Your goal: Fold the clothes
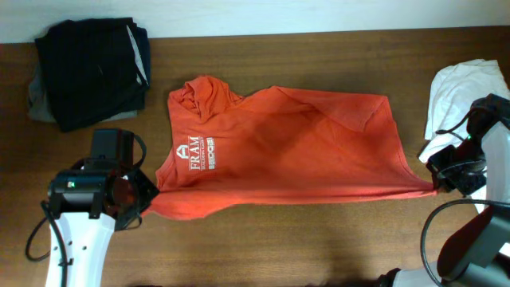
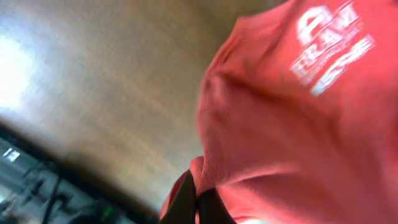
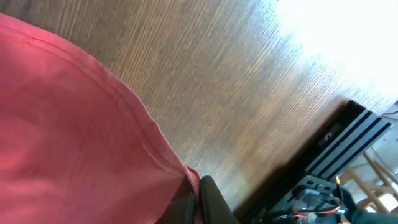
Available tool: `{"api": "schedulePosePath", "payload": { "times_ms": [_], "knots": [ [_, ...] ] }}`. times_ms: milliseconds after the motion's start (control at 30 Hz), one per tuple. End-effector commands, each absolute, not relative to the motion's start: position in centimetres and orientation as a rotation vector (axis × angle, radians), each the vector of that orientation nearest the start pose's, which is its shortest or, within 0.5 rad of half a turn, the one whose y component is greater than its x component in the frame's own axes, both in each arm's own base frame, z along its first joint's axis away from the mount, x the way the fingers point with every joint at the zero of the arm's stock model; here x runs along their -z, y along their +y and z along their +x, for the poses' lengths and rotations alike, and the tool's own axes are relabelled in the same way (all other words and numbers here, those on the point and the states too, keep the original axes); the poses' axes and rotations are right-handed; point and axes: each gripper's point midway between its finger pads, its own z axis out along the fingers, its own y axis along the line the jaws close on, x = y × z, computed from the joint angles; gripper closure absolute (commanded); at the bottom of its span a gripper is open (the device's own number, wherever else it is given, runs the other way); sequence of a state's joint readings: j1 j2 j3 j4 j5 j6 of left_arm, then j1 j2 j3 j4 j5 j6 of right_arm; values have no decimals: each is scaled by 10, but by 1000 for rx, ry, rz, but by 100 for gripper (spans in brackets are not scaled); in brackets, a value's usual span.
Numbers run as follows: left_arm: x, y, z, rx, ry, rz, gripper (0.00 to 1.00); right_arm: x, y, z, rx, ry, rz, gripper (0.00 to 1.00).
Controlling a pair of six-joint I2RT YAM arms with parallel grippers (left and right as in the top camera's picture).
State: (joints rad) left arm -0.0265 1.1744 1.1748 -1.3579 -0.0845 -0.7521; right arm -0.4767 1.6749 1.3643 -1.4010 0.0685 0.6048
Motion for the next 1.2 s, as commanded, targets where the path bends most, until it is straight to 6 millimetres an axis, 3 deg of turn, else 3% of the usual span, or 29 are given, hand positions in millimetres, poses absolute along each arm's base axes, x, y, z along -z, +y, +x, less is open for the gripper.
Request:
{"api": "schedulePosePath", "payload": {
  "times_ms": [0, 100, 200, 333, 500, 733, 767, 800, 833, 867, 900, 933, 1033, 1100, 1167],
  "knots": [
    [-175, 7, 241, 36, 2694, -1027, 99, -122, -125, 253, 183, 2799, 1513, 95],
    [-153, 4, 272, 39, 2709, -1028, 99, -122, -111, 294, 162, 2743, 1328, 95],
    [-135, 4, 300, 45, 2696, -1024, 99, -126, -115, 320, 147, 2651, 1266, 95],
    [-109, 3, 348, 81, 2632, -1004, 99, -128, -125, 338, 162, 2577, 1246, 96],
    [-77, 2, 384, 101, 2601, -993, 99, -100, -135, 350, 224, 2593, 1257, 96],
    [-75, 1, 417, 153, 2503, -962, 99, -82, -143, 363, 253, 2582, 1254, 95],
    [-77, 1, 421, 161, 2488, -957, 93, -82, -143, 364, 251, 2578, 1253, 88],
    [-78, 2, 422, 156, 2479, -956, 41, -82, -143, 365, 249, 2578, 1253, 40],
    [-78, 3, 425, 151, 2466, -954, 1, -82, -143, 365, 246, 2579, 1251, 27],
    [-80, 5, 427, 147, 2453, -952, 1, -82, -143, 367, 249, 2591, 1214, 20],
    [-86, 6, 436, 137, 2443, -861, 1, -85, -144, 370, 258, 2622, 1123, 8],
    [-92, 5, 441, 125, 2448, -776, 1, -90, -143, 375, 246, 2641, 1057, 3],
    [-128, -9, 466, 202, 2420, -585, 1, -123, -130, 398, 90, 2639, 945, 2],
    [-162, -25, 484, 319, 2366, -506, 1, -156, -109, 422, -103, 2621, 784, 2],
    [-181, -39, 493, 392, 2324, -457, 1, -177, -94, 435, -216, 2591, 701, 2]
  ]
}}
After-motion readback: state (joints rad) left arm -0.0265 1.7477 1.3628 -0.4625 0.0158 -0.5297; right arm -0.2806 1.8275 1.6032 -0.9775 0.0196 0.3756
